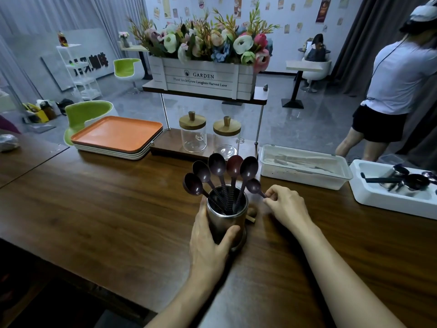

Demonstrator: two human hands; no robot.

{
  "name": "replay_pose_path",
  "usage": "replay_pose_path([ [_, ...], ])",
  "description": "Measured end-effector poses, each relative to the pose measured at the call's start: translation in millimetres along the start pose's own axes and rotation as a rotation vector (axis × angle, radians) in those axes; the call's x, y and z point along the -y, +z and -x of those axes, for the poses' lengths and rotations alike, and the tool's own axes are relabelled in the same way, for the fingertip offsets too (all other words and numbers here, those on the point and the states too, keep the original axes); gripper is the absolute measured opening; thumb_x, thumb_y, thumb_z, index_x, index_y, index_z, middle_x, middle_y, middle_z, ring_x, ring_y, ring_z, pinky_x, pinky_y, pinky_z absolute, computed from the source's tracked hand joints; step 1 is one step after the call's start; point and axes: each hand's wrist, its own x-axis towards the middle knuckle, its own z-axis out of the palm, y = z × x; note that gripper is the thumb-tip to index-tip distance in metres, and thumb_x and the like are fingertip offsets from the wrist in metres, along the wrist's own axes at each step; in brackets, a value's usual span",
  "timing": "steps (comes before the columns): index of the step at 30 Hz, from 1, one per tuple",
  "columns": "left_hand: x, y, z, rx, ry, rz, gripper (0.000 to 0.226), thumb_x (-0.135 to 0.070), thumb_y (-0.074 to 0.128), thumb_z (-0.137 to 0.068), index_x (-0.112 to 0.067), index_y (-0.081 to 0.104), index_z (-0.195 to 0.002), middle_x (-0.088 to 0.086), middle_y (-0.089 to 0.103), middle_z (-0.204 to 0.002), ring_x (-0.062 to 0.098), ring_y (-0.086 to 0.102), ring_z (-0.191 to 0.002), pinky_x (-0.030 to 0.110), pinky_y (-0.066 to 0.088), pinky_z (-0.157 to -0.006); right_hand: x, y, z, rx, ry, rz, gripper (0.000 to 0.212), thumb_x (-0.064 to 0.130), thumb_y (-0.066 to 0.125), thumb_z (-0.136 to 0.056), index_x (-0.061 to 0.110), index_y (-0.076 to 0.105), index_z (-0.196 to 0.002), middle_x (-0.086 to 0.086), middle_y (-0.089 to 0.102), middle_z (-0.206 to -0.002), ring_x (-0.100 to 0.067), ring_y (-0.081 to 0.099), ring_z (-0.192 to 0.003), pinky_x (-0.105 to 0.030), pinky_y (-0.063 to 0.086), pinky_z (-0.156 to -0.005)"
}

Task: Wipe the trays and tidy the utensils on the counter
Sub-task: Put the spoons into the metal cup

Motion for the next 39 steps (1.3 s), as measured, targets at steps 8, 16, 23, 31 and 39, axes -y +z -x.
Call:
replay_pose_path([
  [8,3.7,-1.5,2.1,-0.025,0.031,0.046,0.086,-0.066,0.062,-0.083,-0.056,0.016,-0.155,-0.01,0.042,-0.159,0.012,0.043,-0.144,0.05,0.041,-0.115,17.3,-33.5,24.4,-0.074,0.038,-0.295,0.008,0.036,0.066,-0.094,0.029,0.068,-0.091,0.009,0.069,-0.071,-0.009,0.06,-0.071,-0.031,0.045,-0.066],
  [16,-1.2,-3.0,4.3,0.025,0.017,0.025,0.098,-0.074,0.06,-0.073,-0.036,0.025,-0.157,-0.015,0.044,-0.147,0.001,0.038,-0.134,0.028,0.033,-0.109,40.1,-74.3,51.9,-0.011,0.125,-0.952,0.017,0.02,0.064,-0.098,0.005,0.073,-0.099,-0.014,0.076,-0.085,-0.013,0.06,-0.063,-0.021,0.048,-0.05],
  [23,-3.0,-5.3,3.6,0.06,0.013,0.017,0.103,-0.074,0.062,-0.071,-0.029,0.031,-0.157,-0.014,0.046,-0.147,-0.002,0.035,-0.13,0.023,0.031,-0.102,69.7,-94.5,63.8,-0.127,0.058,-1.058,0.023,0.02,0.063,-0.098,-0.002,0.069,-0.104,-0.014,0.077,-0.089,-0.011,0.063,-0.065,-0.017,0.049,-0.052],
  [31,-5.4,-7.6,3.1,0.07,0.019,0.02,0.1,-0.077,0.061,-0.07,-0.035,0.03,-0.156,-0.02,0.043,-0.146,-0.004,0.033,-0.131,0.012,0.028,-0.097,81.7,-84.3,61.8,-0.222,0.034,-1.009,0.019,0.017,0.062,-0.099,-0.001,0.068,-0.096,-0.015,0.076,-0.086,-0.012,0.065,-0.065,-0.019,0.053,-0.054],
  [39,-5.2,-7.3,2.8,0.066,0.025,-0.004,0.098,-0.077,0.062,-0.072,-0.036,0.03,-0.155,-0.015,0.046,-0.147,-0.003,0.034,-0.13,0.022,0.032,-0.103,80.9,-53.2,64.5,-0.155,-0.014,-0.787,0.022,0.018,0.067,-0.096,0.011,0.068,-0.075,-0.012,0.076,-0.079,-0.012,0.066,-0.065,-0.026,0.05,-0.055],
])
